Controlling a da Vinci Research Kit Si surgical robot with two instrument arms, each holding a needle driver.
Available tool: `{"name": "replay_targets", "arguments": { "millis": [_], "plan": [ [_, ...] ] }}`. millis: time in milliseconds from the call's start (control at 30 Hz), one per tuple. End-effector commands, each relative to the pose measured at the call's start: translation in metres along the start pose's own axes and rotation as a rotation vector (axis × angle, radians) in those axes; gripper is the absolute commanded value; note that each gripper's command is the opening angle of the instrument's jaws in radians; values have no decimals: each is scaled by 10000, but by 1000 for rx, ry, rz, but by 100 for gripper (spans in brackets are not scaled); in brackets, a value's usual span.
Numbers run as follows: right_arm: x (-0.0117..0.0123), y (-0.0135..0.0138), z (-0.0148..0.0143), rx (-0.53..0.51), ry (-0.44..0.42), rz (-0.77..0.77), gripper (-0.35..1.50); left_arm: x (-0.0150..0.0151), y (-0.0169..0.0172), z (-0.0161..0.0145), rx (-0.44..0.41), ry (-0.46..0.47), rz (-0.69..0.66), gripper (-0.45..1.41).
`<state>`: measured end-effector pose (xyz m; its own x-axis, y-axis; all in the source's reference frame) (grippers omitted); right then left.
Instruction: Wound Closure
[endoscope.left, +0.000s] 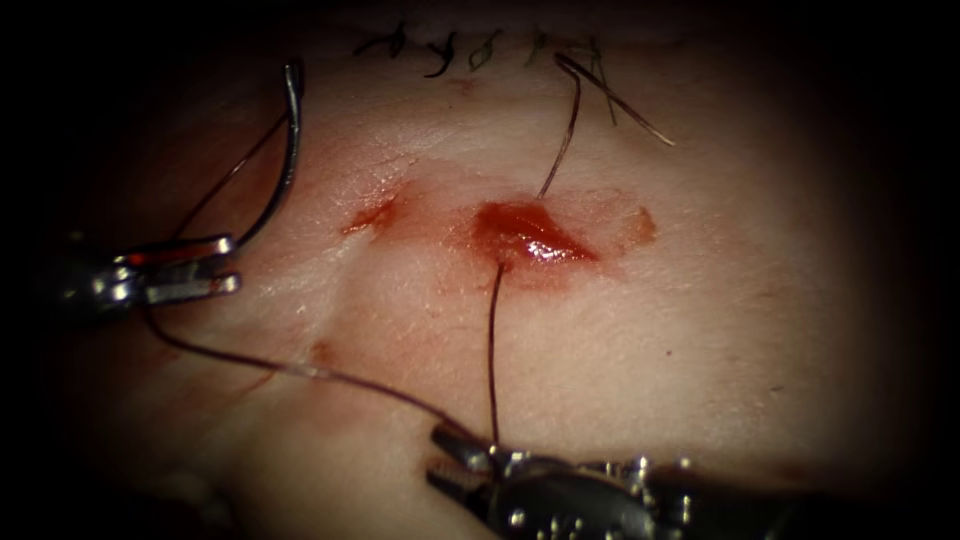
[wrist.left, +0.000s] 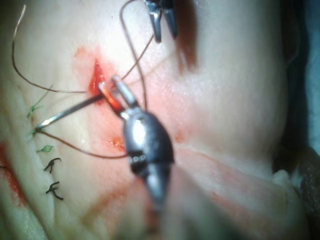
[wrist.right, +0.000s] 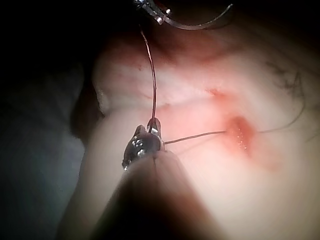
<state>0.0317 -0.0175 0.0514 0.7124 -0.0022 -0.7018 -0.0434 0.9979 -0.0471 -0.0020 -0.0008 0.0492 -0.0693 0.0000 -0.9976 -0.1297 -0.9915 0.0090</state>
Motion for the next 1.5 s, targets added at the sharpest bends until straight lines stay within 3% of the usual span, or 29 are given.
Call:
{"name": "replay_targets", "arguments": {
  "millis": [33,67,133,200,400,433,467,667,767,833,900,1033,1267,1500],
  "plan": [
    [-2,-4,7,5,1,-6,34,-7,6,6,-3,3,-3,-45],
    [-3,-3,6,3,-1,-11,76,-7,6,6,-5,1,-8,-45],
    [-5,0,2,-19,-26,-10,124,-9,5,7,-5,1,-13,-45],
    [-7,4,-4,-48,-18,-5,134,-12,2,6,-10,3,-12,-45],
    [-13,14,-29,-96,-2,9,138,-28,-5,7,-1,-37,-8,-45],
    [-14,16,-34,-102,-3,11,140,-31,-6,9,8,-49,-24,-18],
    [-15,16,-36,-111,-1,14,141,-35,-8,10,17,-56,-45,-16],
    [-19,13,-44,-122,2,16,141,-61,-11,20,19,-126,-59,-23],
    [-20,12,-46,-120,4,15,143,-73,-12,26,30,-142,-121,27],
    [-19,11,-48,-119,4,15,143,-79,-15,29,39,-148,-164,44],
    [-19,10,-50,-120,7,15,143,-85,-18,31,53,-151,-220,83],
    [-19,8,-57,-125,18,15,148,-89,-21,34,65,-162,-230,119],
    [-26,7,-67,-144,20,14,146,-81,-22,15,60,-164,-237,126],
    [-30,7,-68,-151,15,9,146,-80,-15,-38,92,-209,-231,123]
  ]
}}
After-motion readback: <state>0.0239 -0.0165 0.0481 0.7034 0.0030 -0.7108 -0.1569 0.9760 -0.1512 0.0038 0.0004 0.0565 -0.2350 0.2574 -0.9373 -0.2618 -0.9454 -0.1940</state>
